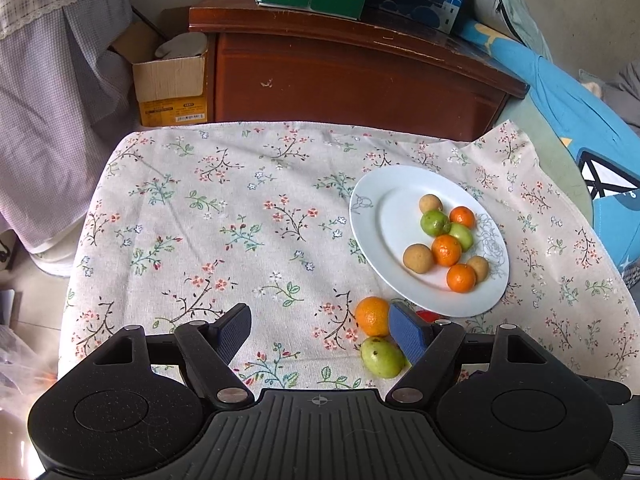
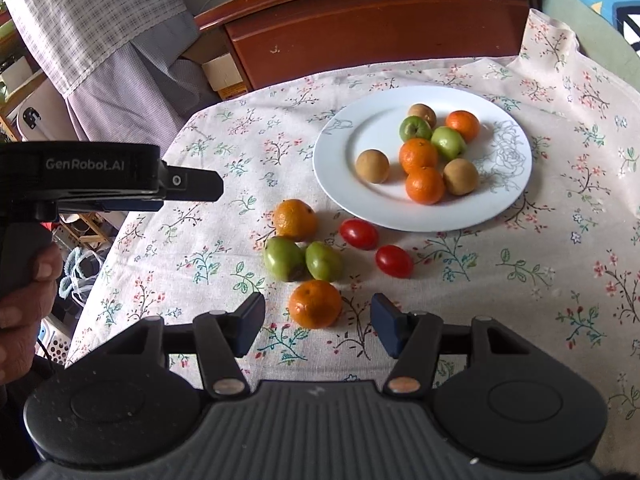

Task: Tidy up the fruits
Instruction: 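Grasp a tangerine with the right tool while the left tool grasps a green jujube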

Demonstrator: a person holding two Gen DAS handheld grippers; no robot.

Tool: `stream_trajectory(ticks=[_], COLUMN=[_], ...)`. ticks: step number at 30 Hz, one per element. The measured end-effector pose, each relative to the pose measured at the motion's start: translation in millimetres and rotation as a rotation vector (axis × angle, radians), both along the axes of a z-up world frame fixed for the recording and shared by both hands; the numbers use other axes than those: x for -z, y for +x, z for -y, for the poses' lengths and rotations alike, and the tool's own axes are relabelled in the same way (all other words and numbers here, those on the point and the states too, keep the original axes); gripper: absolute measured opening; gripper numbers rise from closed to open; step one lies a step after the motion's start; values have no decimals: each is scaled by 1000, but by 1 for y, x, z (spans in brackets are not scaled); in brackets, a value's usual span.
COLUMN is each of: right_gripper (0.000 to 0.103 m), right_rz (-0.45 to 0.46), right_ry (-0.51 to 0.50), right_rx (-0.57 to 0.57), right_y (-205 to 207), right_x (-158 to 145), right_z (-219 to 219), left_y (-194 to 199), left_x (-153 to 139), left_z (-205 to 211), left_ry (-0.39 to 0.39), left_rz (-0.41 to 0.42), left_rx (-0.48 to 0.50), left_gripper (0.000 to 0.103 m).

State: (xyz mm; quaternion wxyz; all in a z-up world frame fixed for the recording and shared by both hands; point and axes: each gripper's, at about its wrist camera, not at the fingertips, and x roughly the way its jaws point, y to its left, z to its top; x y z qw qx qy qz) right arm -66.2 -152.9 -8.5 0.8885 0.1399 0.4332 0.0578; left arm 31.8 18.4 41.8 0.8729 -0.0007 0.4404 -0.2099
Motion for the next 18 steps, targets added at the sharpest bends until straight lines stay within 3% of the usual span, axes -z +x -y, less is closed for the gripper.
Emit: stream_trajectory(ticks=[6,8,12,18], right_gripper=[48,32,32,32], right_rz=[-3,2,-10,-18], right_ry=[-45,-56,-55,7], right_rx=[-18,-31,-22,84], right_y=[6,7,6,-1], right_x=[10,12,9,-11], right_z=[-8,-10,-8,19], left_y=[1,0,-3,-12], left_x=[5,7,11,20], left_z=[3,5,9,22], left_ry=[11,19,20,45], left_rz=[-23,-22,-24,-22], left_rx=[14,22,48,139], left_gripper=[77,77,75,73])
